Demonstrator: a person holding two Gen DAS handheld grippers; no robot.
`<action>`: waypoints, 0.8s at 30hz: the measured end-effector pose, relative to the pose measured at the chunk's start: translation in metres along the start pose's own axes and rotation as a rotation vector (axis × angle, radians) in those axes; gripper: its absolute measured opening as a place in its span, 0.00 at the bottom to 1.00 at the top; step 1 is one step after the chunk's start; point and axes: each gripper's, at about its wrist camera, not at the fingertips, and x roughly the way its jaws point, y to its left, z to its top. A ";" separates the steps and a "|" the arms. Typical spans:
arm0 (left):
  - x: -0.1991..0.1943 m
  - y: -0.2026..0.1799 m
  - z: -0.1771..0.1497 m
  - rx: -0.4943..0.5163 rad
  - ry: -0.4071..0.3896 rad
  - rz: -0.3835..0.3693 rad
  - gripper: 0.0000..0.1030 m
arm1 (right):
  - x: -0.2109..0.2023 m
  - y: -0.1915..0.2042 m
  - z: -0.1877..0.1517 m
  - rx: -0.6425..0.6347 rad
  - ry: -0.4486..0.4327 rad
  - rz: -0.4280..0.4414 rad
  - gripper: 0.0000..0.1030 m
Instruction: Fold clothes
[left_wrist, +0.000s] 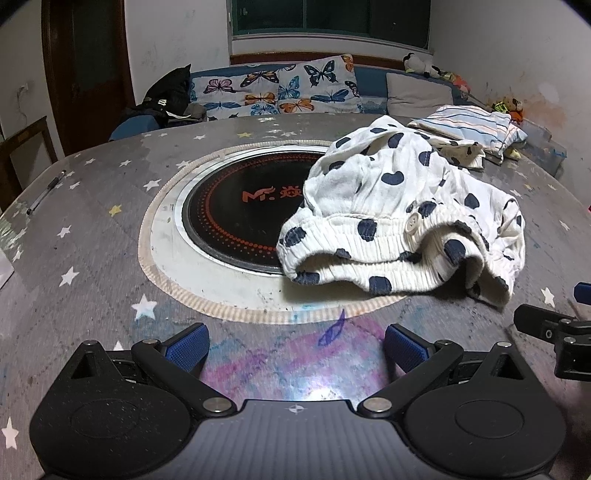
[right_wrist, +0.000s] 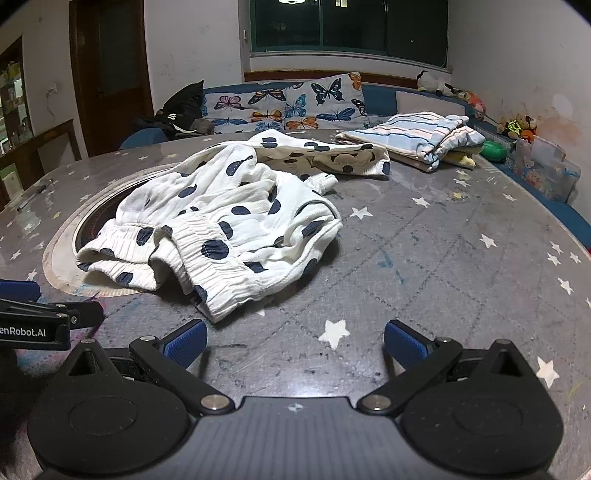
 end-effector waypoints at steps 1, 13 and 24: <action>-0.001 -0.001 0.000 0.000 0.002 -0.001 1.00 | -0.001 0.000 0.000 0.000 -0.001 0.001 1.00; -0.009 -0.003 -0.003 0.002 -0.005 -0.002 1.00 | -0.007 0.004 -0.002 -0.006 -0.010 0.007 1.00; -0.015 -0.006 -0.003 0.008 -0.011 0.003 1.00 | -0.012 0.007 -0.003 -0.008 -0.019 0.013 1.00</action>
